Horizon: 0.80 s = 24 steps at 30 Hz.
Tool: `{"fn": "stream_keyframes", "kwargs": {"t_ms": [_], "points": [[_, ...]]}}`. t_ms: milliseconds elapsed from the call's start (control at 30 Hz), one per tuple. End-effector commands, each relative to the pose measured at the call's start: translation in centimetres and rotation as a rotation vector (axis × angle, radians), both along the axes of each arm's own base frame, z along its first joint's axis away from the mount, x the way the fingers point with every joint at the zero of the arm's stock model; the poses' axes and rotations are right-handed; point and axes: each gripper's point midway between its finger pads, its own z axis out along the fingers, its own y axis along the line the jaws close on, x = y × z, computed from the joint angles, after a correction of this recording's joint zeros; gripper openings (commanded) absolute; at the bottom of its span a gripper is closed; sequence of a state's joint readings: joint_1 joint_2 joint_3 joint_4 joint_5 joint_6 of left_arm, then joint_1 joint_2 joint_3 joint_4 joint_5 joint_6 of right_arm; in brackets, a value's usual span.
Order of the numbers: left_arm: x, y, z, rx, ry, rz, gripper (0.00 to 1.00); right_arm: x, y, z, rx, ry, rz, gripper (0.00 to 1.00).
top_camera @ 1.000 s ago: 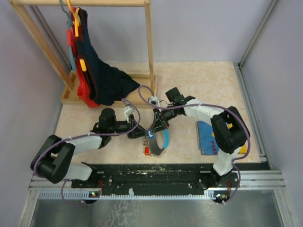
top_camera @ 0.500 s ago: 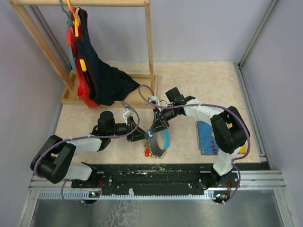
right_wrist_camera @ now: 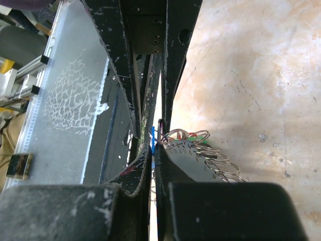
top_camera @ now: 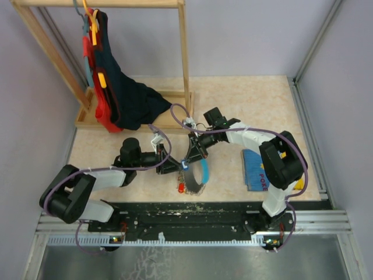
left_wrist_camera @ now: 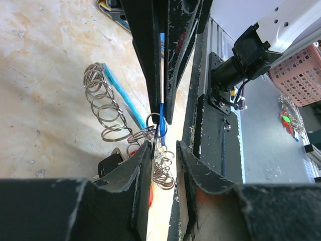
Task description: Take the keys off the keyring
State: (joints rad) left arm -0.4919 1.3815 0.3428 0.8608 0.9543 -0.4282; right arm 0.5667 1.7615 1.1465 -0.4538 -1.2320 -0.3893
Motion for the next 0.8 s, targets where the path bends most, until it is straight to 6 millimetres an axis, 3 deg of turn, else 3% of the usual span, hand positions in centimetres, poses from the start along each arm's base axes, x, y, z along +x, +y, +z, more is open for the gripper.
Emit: {"fn": "stream_keyframes", "kwargs": {"t_ms": [0, 767], "points": [[0.07, -0.05, -0.37, -0.002, 0.015, 0.005, 0.31, 1.01, 0.90, 1.68, 0.072, -0.032, 0.007, 0.00], [0.98, -0.39, -0.15, -0.009, 0.074, 0.044, 0.23, 1.71, 1.47, 1.23, 0.063, 0.022, -0.066, 0.00]]}}
